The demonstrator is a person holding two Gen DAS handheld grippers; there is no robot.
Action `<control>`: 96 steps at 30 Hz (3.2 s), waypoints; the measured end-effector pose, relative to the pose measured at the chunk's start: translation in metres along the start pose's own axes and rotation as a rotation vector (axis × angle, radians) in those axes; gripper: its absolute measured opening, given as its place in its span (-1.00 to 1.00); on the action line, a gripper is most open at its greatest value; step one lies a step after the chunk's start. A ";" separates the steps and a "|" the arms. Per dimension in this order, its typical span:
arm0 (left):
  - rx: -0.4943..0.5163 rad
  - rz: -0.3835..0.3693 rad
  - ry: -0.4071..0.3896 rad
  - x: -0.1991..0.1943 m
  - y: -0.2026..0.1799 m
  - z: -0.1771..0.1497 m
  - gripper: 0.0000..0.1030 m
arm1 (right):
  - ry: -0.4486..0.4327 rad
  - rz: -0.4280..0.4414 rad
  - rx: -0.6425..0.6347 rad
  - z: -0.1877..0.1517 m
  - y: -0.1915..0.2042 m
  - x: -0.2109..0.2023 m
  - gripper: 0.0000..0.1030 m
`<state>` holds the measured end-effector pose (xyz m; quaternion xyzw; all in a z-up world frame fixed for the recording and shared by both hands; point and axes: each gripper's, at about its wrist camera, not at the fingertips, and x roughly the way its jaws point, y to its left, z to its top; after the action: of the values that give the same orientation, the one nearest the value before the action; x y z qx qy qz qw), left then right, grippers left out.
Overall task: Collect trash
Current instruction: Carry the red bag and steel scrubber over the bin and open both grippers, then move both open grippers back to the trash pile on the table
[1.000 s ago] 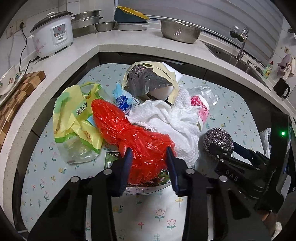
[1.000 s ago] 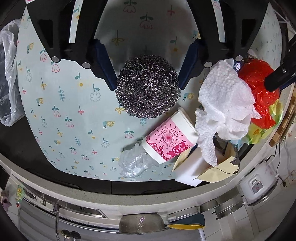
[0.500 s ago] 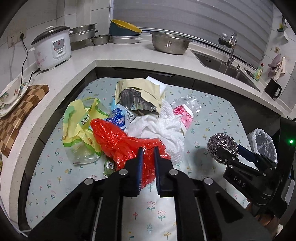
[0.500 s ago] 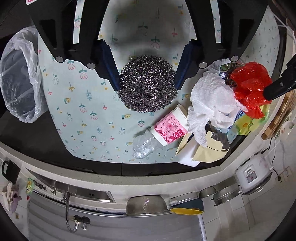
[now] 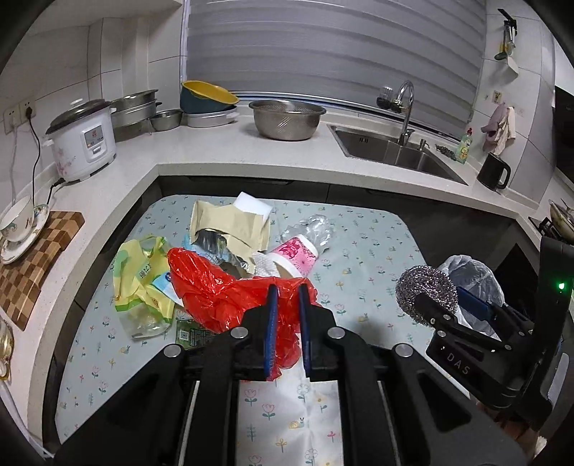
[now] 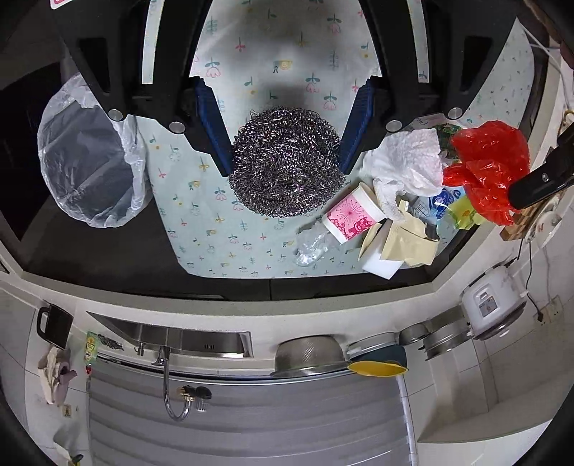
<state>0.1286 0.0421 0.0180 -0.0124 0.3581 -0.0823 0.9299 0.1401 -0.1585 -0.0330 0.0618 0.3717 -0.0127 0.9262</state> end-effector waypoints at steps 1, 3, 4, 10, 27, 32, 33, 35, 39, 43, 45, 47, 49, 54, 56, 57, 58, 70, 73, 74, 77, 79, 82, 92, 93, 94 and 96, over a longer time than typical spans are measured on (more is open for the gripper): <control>0.009 -0.006 -0.007 -0.003 -0.005 0.001 -0.79 | -0.010 -0.009 0.005 0.000 -0.005 -0.005 0.13; 0.026 -0.021 -0.016 -0.006 -0.015 0.003 -0.79 | -0.025 -0.023 0.017 0.001 -0.014 -0.014 0.13; 0.037 -0.032 -0.022 -0.008 -0.022 0.004 -0.79 | -0.033 -0.034 0.028 0.001 -0.021 -0.018 0.13; 0.118 -0.116 -0.052 -0.018 -0.073 0.009 -0.79 | -0.056 -0.102 0.086 -0.003 -0.063 -0.039 0.13; 0.252 -0.453 0.024 0.028 -0.188 0.026 -0.78 | -0.059 -0.296 0.235 -0.026 -0.186 -0.052 0.13; 0.280 -0.502 0.058 0.065 -0.229 0.026 -0.78 | -0.036 -0.348 0.280 -0.027 -0.222 -0.038 0.13; 0.285 -0.516 0.062 0.073 -0.238 0.027 -0.78 | -0.030 -0.354 0.292 -0.028 -0.229 -0.034 0.14; 0.294 -0.534 0.070 0.084 -0.253 0.026 -0.78 | -0.018 -0.364 0.314 -0.029 -0.241 -0.027 0.14; 0.312 -0.585 0.125 0.114 -0.283 0.026 -0.76 | -0.001 -0.382 0.340 -0.030 -0.257 -0.013 0.14; 0.301 -0.629 0.197 0.142 -0.297 0.028 -0.68 | 0.016 -0.392 0.350 -0.031 -0.265 0.001 0.14; 0.300 -0.626 0.211 0.151 -0.300 0.029 -0.51 | 0.023 -0.393 0.353 -0.033 -0.268 0.006 0.14; 0.295 -0.625 0.212 0.156 -0.300 0.028 -0.22 | 0.029 -0.395 0.354 -0.035 -0.268 0.009 0.14; 0.283 -0.634 0.210 0.159 -0.297 0.029 -0.04 | 0.033 -0.397 0.354 -0.034 -0.268 0.013 0.14; 0.263 -0.617 0.199 0.161 -0.284 0.033 0.02 | 0.032 -0.395 0.351 -0.029 -0.265 0.019 0.17; 0.252 -0.598 0.190 0.160 -0.277 0.034 0.05 | 0.028 -0.392 0.349 -0.026 -0.263 0.019 0.20; 0.249 -0.589 0.183 0.159 -0.273 0.034 0.06 | 0.025 -0.388 0.349 -0.025 -0.263 0.019 0.22; 0.247 -0.580 0.176 0.158 -0.270 0.035 0.08 | 0.023 -0.384 0.350 -0.023 -0.262 0.019 0.22; 0.196 -0.451 0.052 0.120 -0.213 0.044 0.55 | -0.037 -0.363 0.311 0.000 -0.230 0.001 0.35; 0.177 -0.425 0.020 0.107 -0.196 0.046 0.59 | -0.053 -0.352 0.283 0.005 -0.213 -0.007 0.38; 0.172 -0.417 0.014 0.103 -0.191 0.046 0.59 | -0.057 -0.348 0.273 0.007 -0.208 -0.011 0.39; 0.159 -0.380 -0.010 0.089 -0.171 0.045 0.59 | -0.071 -0.328 0.239 0.012 -0.187 -0.020 0.44; 0.150 -0.356 -0.023 0.080 -0.157 0.045 0.60 | -0.080 -0.307 0.215 0.014 -0.169 -0.027 0.45; 0.143 -0.311 -0.046 0.066 -0.135 0.043 0.67 | -0.087 -0.277 0.178 0.015 -0.142 -0.034 0.46; 0.126 -0.149 -0.059 0.042 -0.053 0.022 0.73 | -0.056 -0.169 0.065 0.006 -0.047 -0.033 0.47; 0.122 -0.138 -0.058 0.042 -0.045 0.021 0.73 | -0.048 -0.158 0.059 0.004 -0.038 -0.031 0.47; 0.118 -0.123 -0.054 0.041 -0.036 0.019 0.73 | -0.040 -0.148 0.053 0.002 -0.030 -0.028 0.47; 0.112 -0.090 -0.044 0.041 -0.020 0.015 0.73 | -0.027 -0.129 0.045 -0.003 -0.015 -0.024 0.47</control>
<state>0.1659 0.0156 0.0037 0.0217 0.3315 -0.1435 0.9322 0.1201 -0.1733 -0.0198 0.0584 0.3619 -0.0815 0.9268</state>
